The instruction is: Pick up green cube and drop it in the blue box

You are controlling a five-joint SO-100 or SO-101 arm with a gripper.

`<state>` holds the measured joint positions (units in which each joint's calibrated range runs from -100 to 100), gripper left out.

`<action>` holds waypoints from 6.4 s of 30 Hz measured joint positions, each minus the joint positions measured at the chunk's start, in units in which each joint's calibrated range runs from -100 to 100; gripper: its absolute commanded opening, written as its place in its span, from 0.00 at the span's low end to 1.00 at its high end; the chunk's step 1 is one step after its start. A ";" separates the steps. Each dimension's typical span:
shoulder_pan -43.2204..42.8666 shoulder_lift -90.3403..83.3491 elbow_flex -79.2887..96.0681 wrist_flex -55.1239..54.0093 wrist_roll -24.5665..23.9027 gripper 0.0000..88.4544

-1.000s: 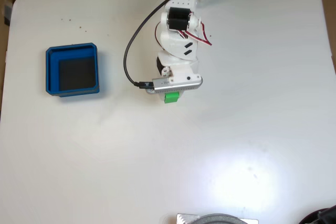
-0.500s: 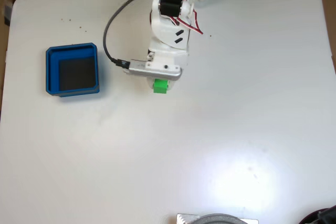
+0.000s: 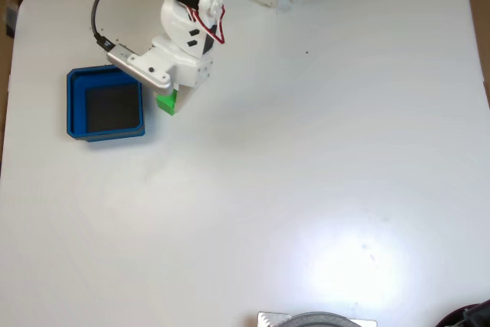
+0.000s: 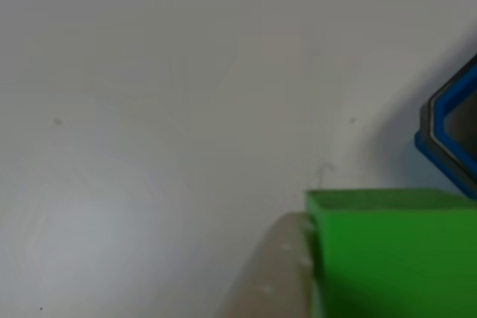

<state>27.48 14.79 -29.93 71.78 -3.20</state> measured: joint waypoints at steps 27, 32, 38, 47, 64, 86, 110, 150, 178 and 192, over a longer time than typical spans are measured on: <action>11.30 0.00 0.00 -0.74 -0.20 0.02; 11.30 4.18 0.00 -8.85 -0.29 0.02; 12.87 9.77 0.00 -19.69 -0.29 0.02; 16.07 12.28 0.00 -20.44 -0.05 0.02; 16.85 15.71 0.00 -20.44 -0.05 0.02; 16.85 15.71 0.00 -20.44 -0.05 0.19; 17.21 13.03 0.09 -20.44 0.10 0.27; 10.81 -77.03 92.62 -21.10 0.00 0.21; 7.18 -110.94 129.04 -50.56 0.10 0.21; -1.85 -112.28 129.04 -50.56 0.10 0.21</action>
<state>25.63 -97.49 99.11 21.22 -3.10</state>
